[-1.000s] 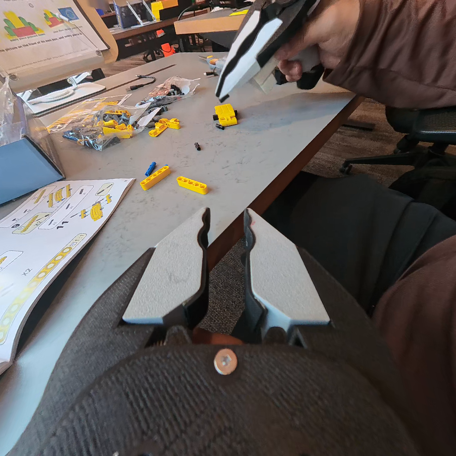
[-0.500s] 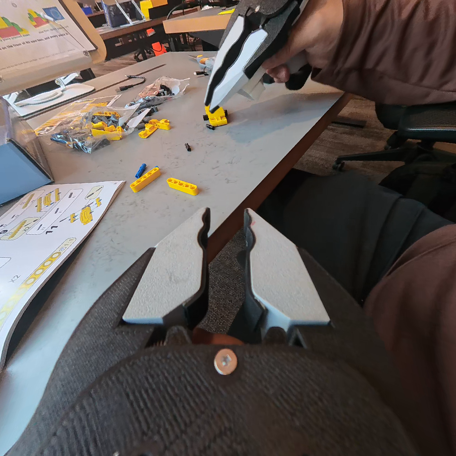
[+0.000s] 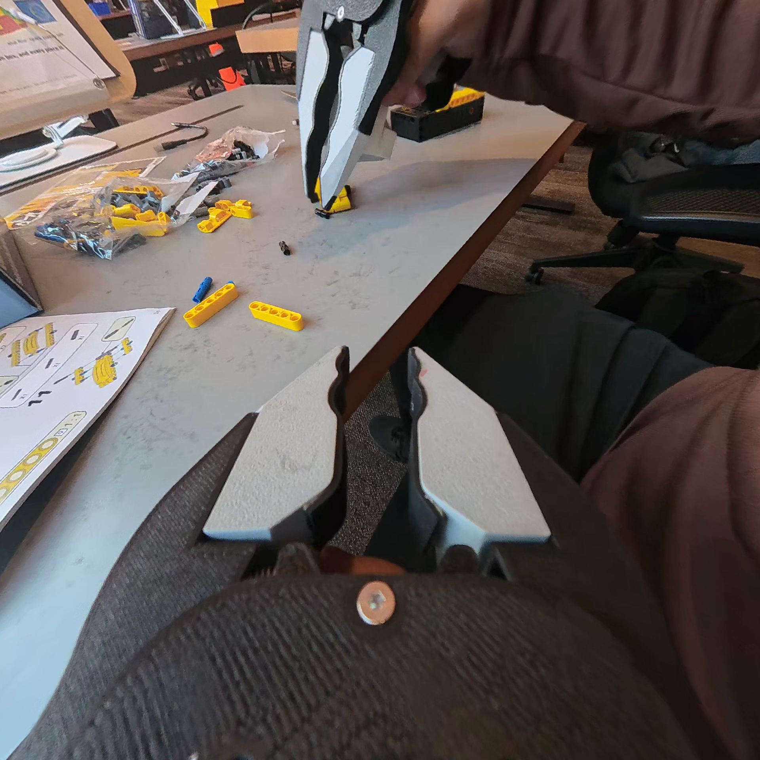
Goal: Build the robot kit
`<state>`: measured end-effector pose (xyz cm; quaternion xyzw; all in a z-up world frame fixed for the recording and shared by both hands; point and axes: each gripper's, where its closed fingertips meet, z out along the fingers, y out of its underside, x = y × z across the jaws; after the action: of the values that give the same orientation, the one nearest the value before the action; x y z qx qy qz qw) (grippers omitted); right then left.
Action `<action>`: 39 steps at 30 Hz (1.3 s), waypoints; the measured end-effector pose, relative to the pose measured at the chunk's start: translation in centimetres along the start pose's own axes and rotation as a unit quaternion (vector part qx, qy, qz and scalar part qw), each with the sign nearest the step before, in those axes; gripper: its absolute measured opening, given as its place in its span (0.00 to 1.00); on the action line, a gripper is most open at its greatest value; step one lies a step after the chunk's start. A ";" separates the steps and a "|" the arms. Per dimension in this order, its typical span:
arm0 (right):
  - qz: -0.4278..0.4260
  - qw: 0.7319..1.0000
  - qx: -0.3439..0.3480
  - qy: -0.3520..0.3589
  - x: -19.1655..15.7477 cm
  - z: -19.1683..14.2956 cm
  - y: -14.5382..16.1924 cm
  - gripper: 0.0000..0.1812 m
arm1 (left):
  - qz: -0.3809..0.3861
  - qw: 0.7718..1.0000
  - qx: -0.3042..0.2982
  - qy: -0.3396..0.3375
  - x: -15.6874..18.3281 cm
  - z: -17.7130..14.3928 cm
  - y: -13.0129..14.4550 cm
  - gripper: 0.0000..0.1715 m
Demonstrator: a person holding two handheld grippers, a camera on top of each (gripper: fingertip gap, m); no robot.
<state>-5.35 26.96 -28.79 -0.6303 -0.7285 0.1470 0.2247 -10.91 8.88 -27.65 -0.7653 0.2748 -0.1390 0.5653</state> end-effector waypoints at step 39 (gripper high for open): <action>0.001 0.992 0.065 -0.108 -3.9 2.1 -6.2 0.10 | -0.011 1.000 0.002 -0.008 -0.7 -0.7 0.0 0.15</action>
<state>-11.31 22.24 -28.05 -0.5953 -0.7369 0.2616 0.1848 -11.88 8.73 -27.33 -0.7683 0.2620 -0.1398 0.5671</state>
